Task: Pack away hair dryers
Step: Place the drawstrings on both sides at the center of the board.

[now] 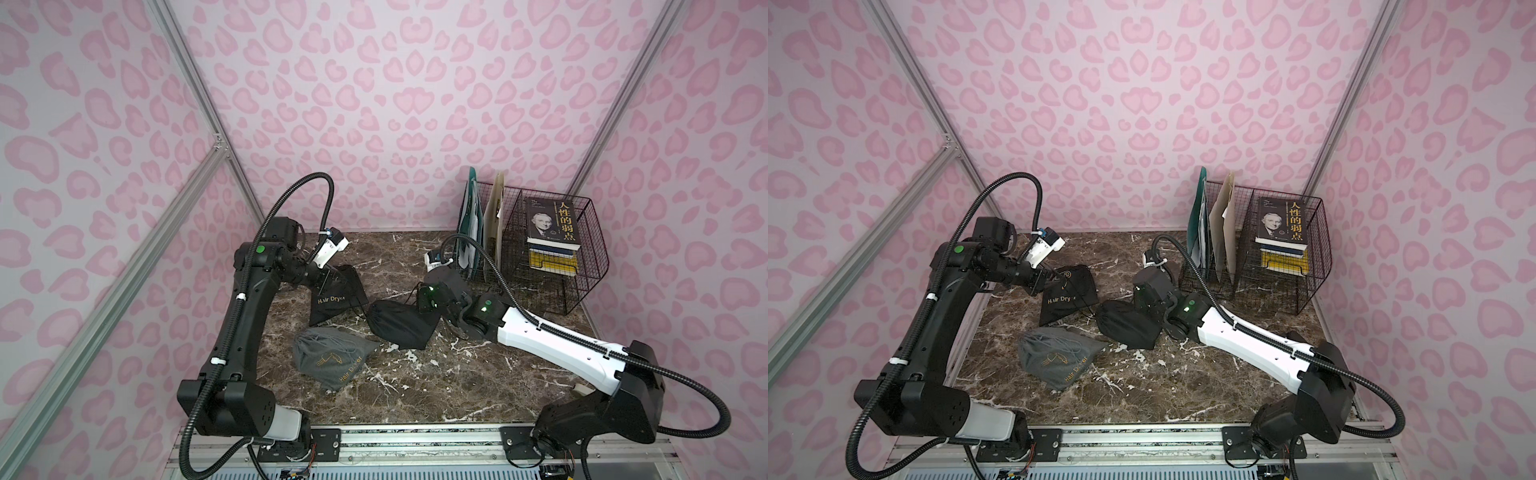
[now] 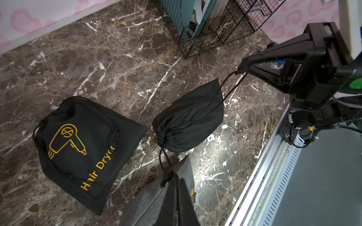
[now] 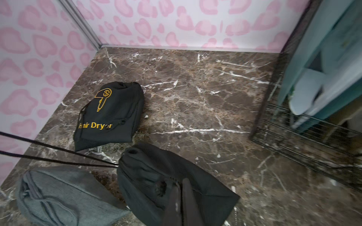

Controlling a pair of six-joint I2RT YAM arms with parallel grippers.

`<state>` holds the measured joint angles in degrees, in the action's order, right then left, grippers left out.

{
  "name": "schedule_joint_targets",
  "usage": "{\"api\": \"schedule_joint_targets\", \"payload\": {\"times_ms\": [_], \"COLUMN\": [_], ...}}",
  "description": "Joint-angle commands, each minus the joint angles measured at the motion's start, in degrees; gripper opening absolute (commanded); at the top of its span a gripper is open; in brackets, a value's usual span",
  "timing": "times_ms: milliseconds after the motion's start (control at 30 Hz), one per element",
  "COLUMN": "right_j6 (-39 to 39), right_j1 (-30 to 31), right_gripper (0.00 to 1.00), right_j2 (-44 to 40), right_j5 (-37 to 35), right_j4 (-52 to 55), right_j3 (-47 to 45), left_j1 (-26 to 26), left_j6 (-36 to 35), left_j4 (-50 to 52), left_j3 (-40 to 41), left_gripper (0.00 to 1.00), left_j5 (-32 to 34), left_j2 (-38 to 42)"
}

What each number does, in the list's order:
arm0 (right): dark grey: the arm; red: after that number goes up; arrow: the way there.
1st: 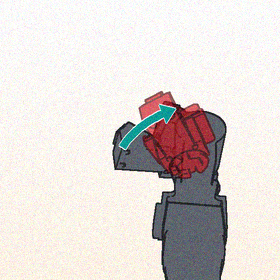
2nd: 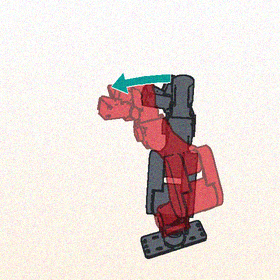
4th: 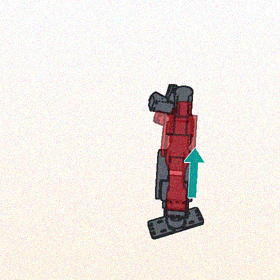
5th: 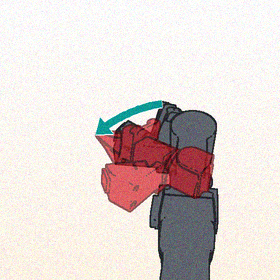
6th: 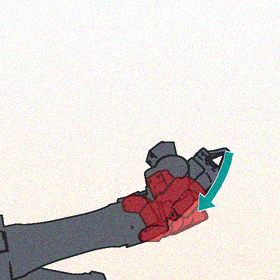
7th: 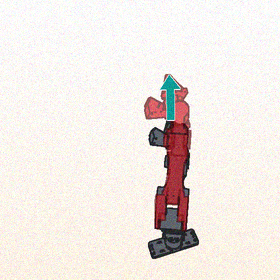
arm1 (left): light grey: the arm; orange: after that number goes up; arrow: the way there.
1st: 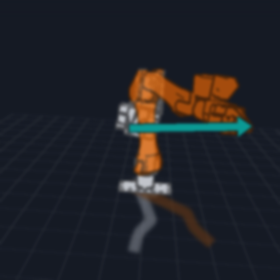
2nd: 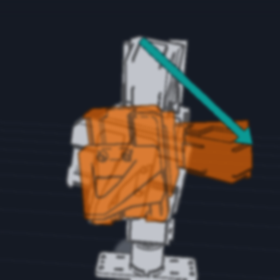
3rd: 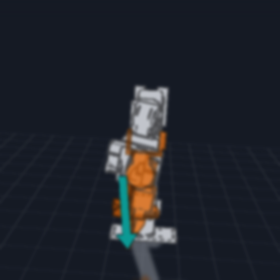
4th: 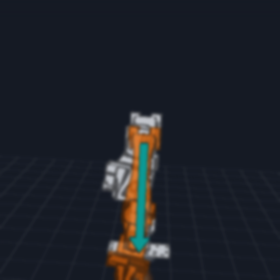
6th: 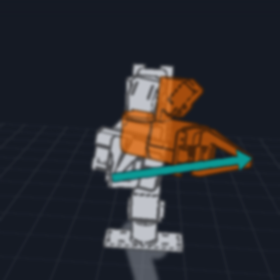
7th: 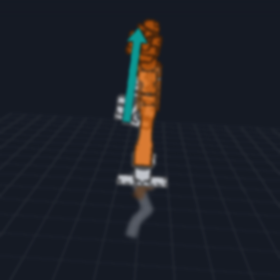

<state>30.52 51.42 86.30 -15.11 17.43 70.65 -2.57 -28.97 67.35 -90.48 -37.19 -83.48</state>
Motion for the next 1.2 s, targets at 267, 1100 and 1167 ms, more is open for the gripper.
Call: {"api": "schedule_joint_targets", "payload": {"times_ms": [267, 1100, 1167], "right_j6": [-2.83, -23.02, -24.87], "right_j1": [-1.45, -8.86, -9.27], "right_gripper": [0.13, 0.85, 0.84], "right_j2": [9.58, 19.02, 20.81], "right_j5": [19.29, 31.46, 31.83], "right_j4": [-2.42, 30.50, 35.12], "right_j3": [6.30, 39.17, 45.08], "left_j1": [-0.03, -6.22, -6.18], "left_j6": [-16.99, -16.45, -13.41], "left_j4": [17.27, 4.54, 3.26], "left_j3": [-6.77, -22.33, -21.99], "left_gripper": [0.57, 0.79, 0.79], "left_j5": [-2.99, 23.70, 23.86], "left_j2": [-6.52, -8.68, -7.90]}}
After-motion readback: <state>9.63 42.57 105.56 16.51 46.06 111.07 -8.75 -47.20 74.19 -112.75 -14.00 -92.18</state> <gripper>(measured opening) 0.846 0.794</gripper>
